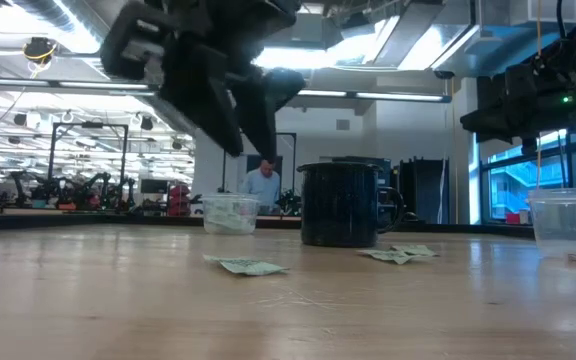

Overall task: Pick and place items into bin
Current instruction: Put the green stevia packet into the top transparent bin

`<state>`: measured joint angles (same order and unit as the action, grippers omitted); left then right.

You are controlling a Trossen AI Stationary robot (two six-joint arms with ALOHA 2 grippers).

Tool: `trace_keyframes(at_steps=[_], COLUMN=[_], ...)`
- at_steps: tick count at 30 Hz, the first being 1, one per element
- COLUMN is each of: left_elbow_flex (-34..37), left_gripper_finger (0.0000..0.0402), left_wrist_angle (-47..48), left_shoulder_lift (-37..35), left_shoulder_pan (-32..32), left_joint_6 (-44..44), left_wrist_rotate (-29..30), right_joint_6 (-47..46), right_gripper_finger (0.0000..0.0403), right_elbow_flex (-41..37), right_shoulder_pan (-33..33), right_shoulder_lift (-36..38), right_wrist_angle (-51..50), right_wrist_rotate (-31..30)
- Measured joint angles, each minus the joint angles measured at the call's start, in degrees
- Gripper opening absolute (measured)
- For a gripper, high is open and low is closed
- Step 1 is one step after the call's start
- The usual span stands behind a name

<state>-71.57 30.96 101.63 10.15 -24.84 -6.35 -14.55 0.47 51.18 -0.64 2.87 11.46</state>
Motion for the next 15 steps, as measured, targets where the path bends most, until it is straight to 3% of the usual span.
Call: trace_keyframes(at_steps=[8, 15], left_elbow_flex=[0.0, 0.1], left_gripper_finger=[0.0163, 0.0157], left_wrist_angle=[0.9, 2.4], left_shoulder_lift=[6.4, 9.1], left_shoulder_pan=[5.4, 8.4], left_joint_6=[-2.9, 1.0], left_wrist_rotate=[7.3, 11.4], right_joint_6=[-0.1, -0.1], right_gripper_finger=[0.0095, 0.0095], right_elbow_flex=[0.0, 0.0], right_shoulder_pan=[0.0, 0.0], right_shoulder_lift=[0.0, 0.0], right_wrist_angle=[0.0, 0.0], right_wrist_rotate=[0.0, 0.0])
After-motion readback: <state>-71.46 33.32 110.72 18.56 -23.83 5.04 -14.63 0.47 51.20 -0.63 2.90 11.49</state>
